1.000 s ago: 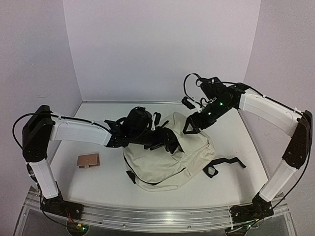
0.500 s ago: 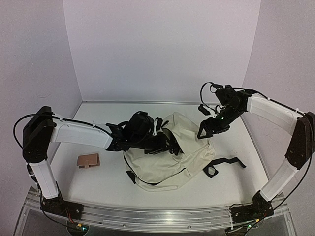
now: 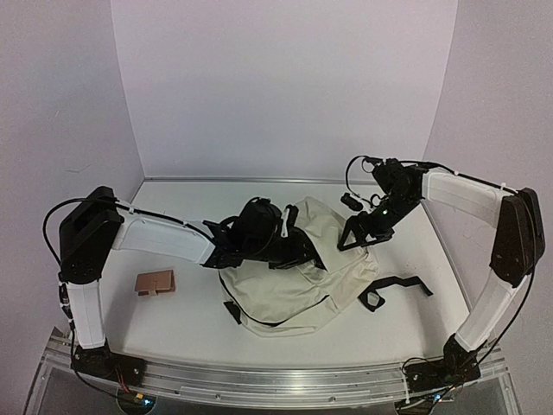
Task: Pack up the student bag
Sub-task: Place the stationery in the student bag.
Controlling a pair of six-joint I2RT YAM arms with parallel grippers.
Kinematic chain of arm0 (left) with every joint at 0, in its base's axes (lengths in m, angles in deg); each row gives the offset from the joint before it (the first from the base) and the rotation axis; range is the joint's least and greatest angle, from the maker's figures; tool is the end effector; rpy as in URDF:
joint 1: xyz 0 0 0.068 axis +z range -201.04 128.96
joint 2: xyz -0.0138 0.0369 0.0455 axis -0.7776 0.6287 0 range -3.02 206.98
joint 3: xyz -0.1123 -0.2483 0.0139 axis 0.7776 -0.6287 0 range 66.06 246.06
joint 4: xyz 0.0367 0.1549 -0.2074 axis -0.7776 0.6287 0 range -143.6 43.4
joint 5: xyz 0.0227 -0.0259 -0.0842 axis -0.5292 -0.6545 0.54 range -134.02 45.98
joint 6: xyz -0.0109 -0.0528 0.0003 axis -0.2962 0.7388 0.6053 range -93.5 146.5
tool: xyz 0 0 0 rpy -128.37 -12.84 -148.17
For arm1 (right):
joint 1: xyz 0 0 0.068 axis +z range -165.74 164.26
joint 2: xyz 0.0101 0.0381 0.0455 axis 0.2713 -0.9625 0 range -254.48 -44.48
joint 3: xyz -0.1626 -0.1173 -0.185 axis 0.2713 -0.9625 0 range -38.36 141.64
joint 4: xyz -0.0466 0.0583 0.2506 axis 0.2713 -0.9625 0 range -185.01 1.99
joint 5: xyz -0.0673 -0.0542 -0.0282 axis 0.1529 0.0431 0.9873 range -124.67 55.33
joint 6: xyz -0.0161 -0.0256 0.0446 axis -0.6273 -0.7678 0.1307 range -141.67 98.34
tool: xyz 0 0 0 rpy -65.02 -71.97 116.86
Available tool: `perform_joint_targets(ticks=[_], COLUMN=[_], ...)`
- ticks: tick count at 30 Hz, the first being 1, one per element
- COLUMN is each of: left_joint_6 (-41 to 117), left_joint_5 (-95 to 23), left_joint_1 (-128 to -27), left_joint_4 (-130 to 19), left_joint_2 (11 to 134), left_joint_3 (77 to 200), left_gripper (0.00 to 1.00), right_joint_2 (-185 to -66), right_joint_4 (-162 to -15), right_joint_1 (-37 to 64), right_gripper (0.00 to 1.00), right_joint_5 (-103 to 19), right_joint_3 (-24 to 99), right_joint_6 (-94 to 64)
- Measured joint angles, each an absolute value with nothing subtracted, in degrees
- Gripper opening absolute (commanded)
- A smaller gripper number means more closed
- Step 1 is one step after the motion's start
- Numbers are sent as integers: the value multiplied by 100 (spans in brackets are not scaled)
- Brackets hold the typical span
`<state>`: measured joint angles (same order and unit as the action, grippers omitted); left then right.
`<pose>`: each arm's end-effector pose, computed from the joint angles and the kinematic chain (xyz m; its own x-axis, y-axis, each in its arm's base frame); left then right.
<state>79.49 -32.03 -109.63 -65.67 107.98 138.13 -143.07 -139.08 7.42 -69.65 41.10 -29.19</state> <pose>0.2231 -0.3794 0.2036 -0.8855 -0.0488 -0.4621 0.3727 0.5195 -0.7689 0.3097 0.1546 0.2539 -0.7920 -0.4555 -0.4066 -0.6098 0.6226 0.4904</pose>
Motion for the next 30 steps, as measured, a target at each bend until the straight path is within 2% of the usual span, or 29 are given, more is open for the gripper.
perform_joint_targets(ticks=[15, 19, 21, 23, 30], left_joint_6=[7910, 7864, 7863, 7901, 7771], left_joint_5=[-2703, -2592, -2606, -2695, -3303], left_joint_1=[-10957, -10948, -10950, -10956, -10983], left_joint_4=[-7634, -7646, -7608, -7590, -6768], left_joint_2=[11556, 11786, 11818, 11772, 10915], left_joint_3=[14176, 14493, 14565, 14559, 13967], left_gripper=[21, 32, 45, 53, 71], right_joint_2=[-14307, -14307, -14307, -14307, -14307], right_joint_4=[-13851, -13873, -13876, -13881, -13950], right_joint_1=[702, 694, 687, 686, 695], right_gripper=[88, 87, 88, 88, 90], right_joint_5=[-7777, -7774, -7760, -7746, -7638], right_joint_3=[3950, 3946, 3946, 3946, 4068], right_joint_6=[-2875, -2828, -2790, -2752, -2632])
